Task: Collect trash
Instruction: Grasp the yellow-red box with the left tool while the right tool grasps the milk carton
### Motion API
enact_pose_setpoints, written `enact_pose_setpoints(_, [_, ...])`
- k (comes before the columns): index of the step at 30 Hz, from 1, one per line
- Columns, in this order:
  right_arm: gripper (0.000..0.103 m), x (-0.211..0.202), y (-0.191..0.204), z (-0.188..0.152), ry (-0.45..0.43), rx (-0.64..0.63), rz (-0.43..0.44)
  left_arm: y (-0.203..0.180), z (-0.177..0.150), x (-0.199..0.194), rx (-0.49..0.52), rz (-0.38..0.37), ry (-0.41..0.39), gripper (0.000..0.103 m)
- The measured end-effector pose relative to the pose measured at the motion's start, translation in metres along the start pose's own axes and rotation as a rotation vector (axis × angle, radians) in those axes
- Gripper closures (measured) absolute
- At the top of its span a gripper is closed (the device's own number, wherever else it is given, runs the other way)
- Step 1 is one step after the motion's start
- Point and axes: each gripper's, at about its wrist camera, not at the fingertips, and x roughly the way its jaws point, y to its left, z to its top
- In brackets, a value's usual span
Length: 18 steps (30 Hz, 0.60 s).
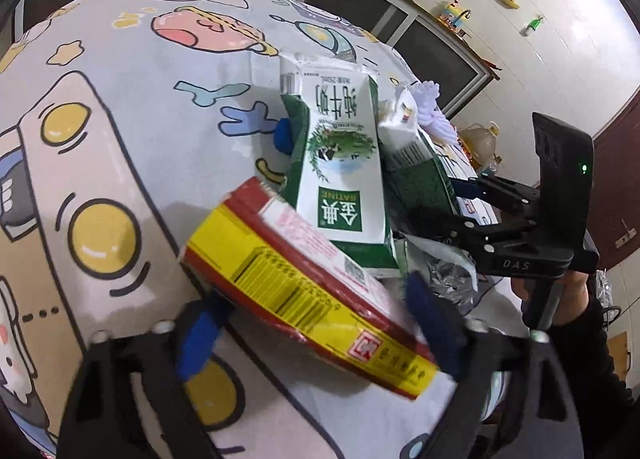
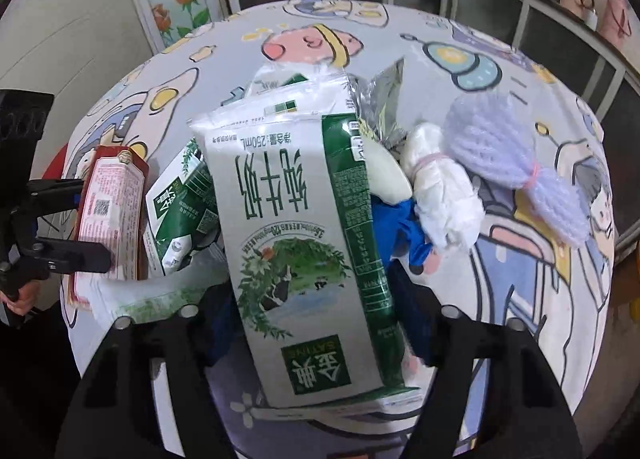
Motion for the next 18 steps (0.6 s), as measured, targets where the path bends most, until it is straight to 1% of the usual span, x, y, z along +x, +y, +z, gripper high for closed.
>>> enact_pose_setpoints(1, [0.041,-0.002,0.0,-0.001,-0.009,0.015,0.006,0.0,0.001,0.003,-0.008,-0.011,0.01,0.045])
enact_pose_setpoints(2, [0.042,-0.004,0.0,-0.002,-0.021,0.023,0.002,0.0,0.001,0.004,-0.012,-0.018,0.014,0.055])
enact_pose_setpoints(4, [0.043,-0.013,-0.002,-0.006,-0.047,0.061,0.019,-0.002,0.001,0.002,-0.007,-0.033,0.009,0.067])
enact_pose_setpoints(5, [0.044,-0.018,-0.003,-0.007,-0.056,0.072,0.025,-0.004,0.0,-0.001,-0.003,-0.044,0.004,0.072])
enact_pose_setpoints(7, [0.045,-0.032,-0.007,-0.01,-0.082,0.096,0.037,-0.007,-0.003,-0.012,0.013,-0.056,-0.009,0.075])
enact_pose_setpoints(9, [0.046,-0.048,-0.009,-0.013,-0.11,0.12,0.054,-0.01,-0.005,-0.022,0.036,-0.04,-0.029,0.078])
enact_pose_setpoints(11, [0.046,-0.063,-0.011,-0.018,-0.139,0.138,0.055,-0.011,-0.009,-0.034,0.048,-0.039,-0.047,0.078])
enact_pose_setpoints(14, [0.046,-0.082,-0.012,-0.024,-0.171,0.163,0.064,-0.008,-0.013,-0.049,0.04,-0.049,-0.062,0.078])
enact_pose_setpoints(16, [0.046,-0.098,-0.012,-0.032,-0.203,0.18,0.072,-0.008,-0.017,-0.062,0.047,-0.047,-0.088,0.078])
enact_pose_setpoints(18, [0.046,-0.112,-0.012,-0.04,-0.228,0.194,0.06,-0.01,-0.018,-0.075,0.065,-0.049,-0.114,0.078])
